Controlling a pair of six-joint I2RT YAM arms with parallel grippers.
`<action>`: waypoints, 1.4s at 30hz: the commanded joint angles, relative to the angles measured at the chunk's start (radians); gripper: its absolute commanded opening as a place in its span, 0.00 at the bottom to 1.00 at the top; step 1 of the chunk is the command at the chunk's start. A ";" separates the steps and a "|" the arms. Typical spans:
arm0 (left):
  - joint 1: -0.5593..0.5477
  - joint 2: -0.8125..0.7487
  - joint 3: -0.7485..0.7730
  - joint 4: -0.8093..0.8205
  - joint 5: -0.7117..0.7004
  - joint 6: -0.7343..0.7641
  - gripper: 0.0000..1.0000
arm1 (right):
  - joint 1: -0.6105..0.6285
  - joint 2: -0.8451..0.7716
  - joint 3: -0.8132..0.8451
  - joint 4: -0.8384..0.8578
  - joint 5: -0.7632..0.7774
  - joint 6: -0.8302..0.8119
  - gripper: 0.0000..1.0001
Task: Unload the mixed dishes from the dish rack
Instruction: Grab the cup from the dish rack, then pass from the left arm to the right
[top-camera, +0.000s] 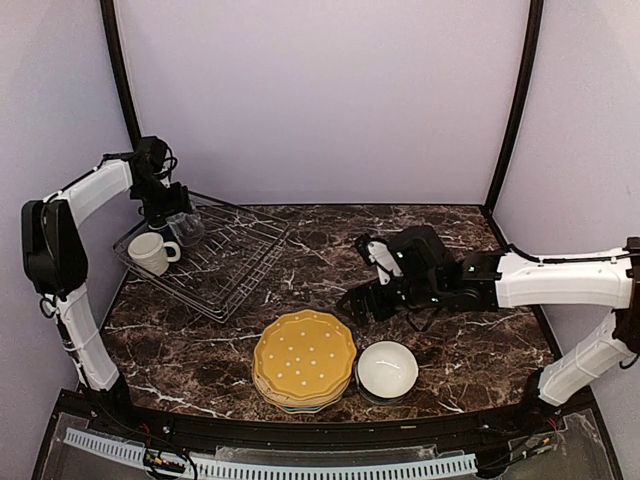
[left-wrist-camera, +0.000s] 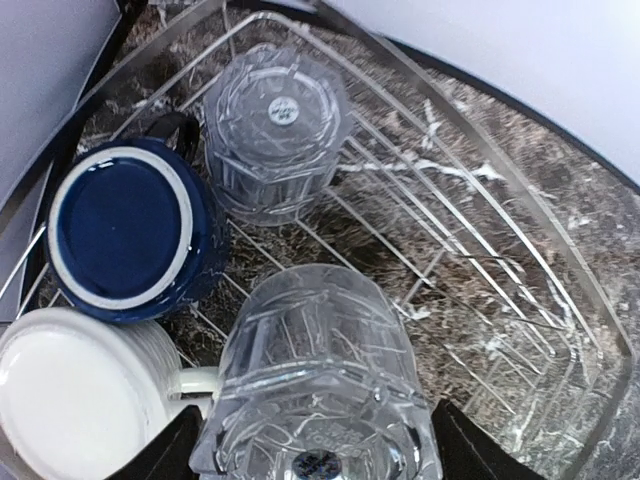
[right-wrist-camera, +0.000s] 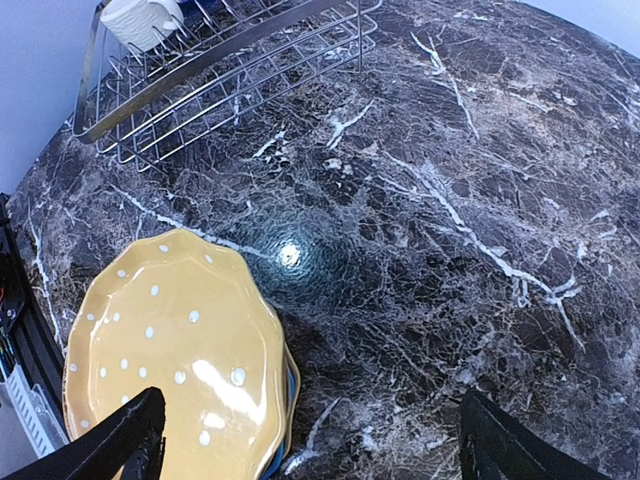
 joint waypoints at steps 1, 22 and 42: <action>-0.005 -0.217 -0.095 0.122 0.086 0.030 0.42 | -0.006 0.050 0.042 0.050 -0.043 0.019 0.99; -0.290 -0.369 -0.530 1.095 0.884 -0.450 0.36 | -0.130 0.063 -0.044 0.559 -0.483 0.236 0.99; -0.622 -0.235 -0.508 0.961 0.848 -0.363 0.30 | -0.274 -0.044 -0.265 0.980 -0.604 0.497 0.68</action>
